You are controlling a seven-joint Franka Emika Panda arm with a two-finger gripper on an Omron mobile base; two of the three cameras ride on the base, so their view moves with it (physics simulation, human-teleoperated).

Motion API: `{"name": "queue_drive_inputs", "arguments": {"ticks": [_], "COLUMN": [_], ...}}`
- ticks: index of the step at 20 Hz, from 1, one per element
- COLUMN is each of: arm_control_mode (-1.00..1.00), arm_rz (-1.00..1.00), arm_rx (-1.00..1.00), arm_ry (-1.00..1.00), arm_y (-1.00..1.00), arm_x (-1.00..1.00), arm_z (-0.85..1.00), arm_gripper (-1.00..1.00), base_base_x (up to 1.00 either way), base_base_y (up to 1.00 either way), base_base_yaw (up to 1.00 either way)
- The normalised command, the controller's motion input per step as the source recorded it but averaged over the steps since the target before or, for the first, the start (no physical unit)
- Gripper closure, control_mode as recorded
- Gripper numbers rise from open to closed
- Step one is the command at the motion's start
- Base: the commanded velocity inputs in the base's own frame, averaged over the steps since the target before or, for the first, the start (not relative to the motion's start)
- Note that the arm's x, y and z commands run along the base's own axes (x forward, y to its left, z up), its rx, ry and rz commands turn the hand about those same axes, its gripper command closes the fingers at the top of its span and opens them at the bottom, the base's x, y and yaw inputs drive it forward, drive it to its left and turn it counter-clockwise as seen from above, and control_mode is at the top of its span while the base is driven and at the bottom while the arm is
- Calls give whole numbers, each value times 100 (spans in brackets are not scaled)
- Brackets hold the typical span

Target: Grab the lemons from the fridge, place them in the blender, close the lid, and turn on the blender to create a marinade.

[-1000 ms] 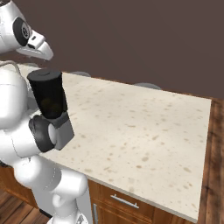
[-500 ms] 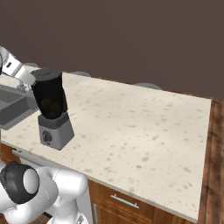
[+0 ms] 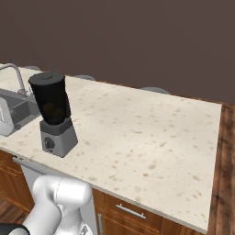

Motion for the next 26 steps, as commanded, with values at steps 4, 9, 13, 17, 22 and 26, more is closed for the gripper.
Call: {"name": "queue_drive_inputs", "arguments": {"ticks": [4, 9, 13, 17, 22, 26], "arm_control_mode": [-100, -100, -100, -100, -100, -100], "arm_rz": [-28, -11, -2, -1, -1, 0], "arm_rx": [0, -5, -5, -4, -4, -5], "arm_ry": [0, 0, 0, -1, -7, -16], "arm_y": [19, 0, 0, -2, 0, -2], "arm_x": [-42, 9, 11, 5, 2, 17], "arm_z": [-74, -80, -83, -78, -60, -26], "arm_gripper": [-100, -100, -100, -100, -100, -100], "base_base_x": [0, 0, 0, 0, 0, 0], "base_base_y": [0, 0, 0, 0, 0, 0], "base_base_yaw": [0, 0, 0, 0, 0, 0]}}
